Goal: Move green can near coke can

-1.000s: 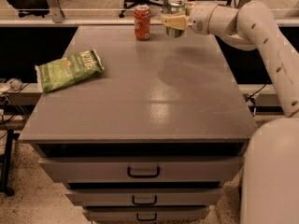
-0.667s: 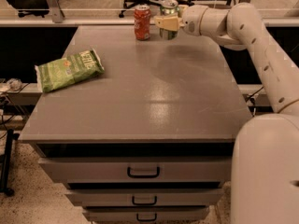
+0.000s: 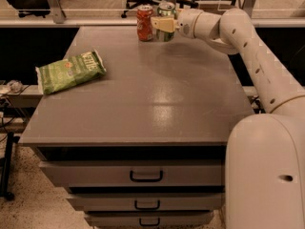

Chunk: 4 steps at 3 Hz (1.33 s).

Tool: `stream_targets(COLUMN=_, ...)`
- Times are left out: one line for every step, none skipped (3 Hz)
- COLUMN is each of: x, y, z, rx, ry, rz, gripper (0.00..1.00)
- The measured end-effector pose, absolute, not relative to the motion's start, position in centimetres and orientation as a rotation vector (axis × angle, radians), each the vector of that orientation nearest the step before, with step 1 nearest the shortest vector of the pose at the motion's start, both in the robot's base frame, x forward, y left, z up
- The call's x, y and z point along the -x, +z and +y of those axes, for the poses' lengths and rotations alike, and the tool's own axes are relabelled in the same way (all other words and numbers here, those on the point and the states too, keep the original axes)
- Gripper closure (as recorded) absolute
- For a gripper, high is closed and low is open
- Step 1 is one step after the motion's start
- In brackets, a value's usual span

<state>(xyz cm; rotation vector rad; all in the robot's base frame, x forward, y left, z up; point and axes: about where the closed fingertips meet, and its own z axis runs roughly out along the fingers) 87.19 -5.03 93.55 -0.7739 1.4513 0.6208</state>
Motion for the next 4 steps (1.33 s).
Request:
stream_targets(x=-88.2, y=92.9, z=-5.2, rx=0.735, ry=0.593, rz=1.487, gripper=0.61)
stream_targets(x=-88.8, y=92.4, z=-5.6, rx=0.712, ry=0.572, rz=1.505, gripper=0.38)
stream_targets(x=-89.3, y=91.8, z=-6.4, rx=0.674, ry=0.565, rz=1.495, gripper=0.15)
stream_targets(x=-89.8, y=91.2, z=-6.1, rx=0.649, ry=0.586, rz=1.473, gripper=0.0)
